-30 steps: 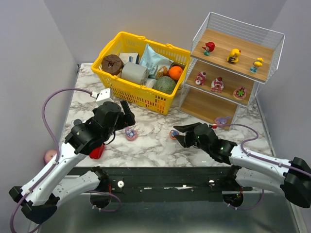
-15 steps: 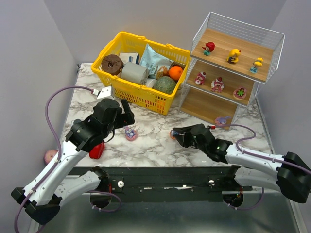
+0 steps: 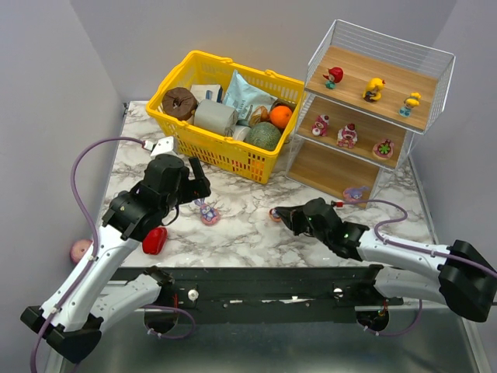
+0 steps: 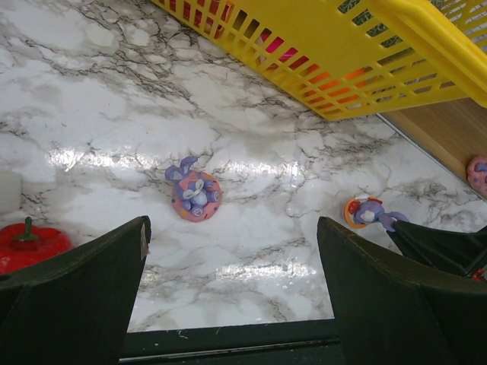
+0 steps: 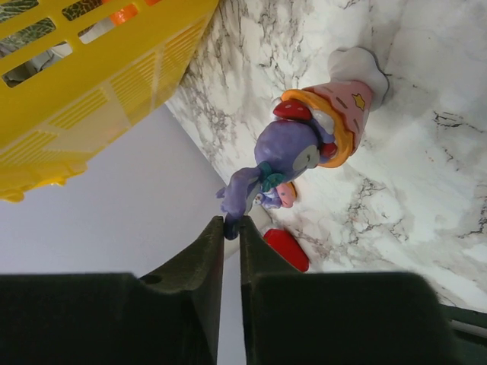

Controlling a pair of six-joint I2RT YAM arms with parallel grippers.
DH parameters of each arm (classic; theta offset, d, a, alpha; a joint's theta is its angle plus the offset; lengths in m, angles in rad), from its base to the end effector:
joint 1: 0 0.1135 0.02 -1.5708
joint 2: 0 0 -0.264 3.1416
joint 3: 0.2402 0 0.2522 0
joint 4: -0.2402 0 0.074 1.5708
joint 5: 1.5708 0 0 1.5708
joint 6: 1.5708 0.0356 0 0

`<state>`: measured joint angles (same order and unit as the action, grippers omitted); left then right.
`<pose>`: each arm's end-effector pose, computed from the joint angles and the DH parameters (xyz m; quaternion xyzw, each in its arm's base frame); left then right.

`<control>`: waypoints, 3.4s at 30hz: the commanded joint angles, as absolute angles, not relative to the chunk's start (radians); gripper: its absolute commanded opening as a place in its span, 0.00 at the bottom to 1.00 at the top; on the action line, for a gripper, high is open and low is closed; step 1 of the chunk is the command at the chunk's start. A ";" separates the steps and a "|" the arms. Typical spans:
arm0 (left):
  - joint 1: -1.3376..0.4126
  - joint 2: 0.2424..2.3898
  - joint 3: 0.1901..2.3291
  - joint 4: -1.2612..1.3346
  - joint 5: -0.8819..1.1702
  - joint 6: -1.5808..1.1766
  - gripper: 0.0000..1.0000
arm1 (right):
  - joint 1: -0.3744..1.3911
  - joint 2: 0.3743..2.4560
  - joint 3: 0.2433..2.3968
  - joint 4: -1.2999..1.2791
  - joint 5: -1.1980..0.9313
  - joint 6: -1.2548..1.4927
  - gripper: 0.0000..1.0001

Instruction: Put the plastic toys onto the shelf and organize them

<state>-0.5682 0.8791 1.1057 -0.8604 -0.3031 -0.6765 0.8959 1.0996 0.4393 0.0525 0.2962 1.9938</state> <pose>0.1438 -0.0792 0.3664 -0.1158 0.8770 -0.1508 0.4412 0.1450 0.1646 0.1842 0.5157 0.7121 0.4380 0.1873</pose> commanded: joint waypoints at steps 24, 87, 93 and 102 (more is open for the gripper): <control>-0.515 0.876 1.134 -0.867 -0.213 -0.607 0.99 | 0.908 1.075 0.549 -0.186 0.577 2.493 0.00; -0.508 0.925 1.157 -0.891 -0.259 -0.607 0.99 | 0.687 1.437 0.719 0.158 0.773 2.706 0.01; -0.505 0.930 1.160 -0.896 -0.265 -0.609 0.99 | 0.675 1.440 0.715 0.170 0.752 2.709 0.02; -0.503 0.933 1.157 -0.904 -0.272 -0.620 0.99 | 0.670 1.421 0.727 0.134 0.701 2.717 0.02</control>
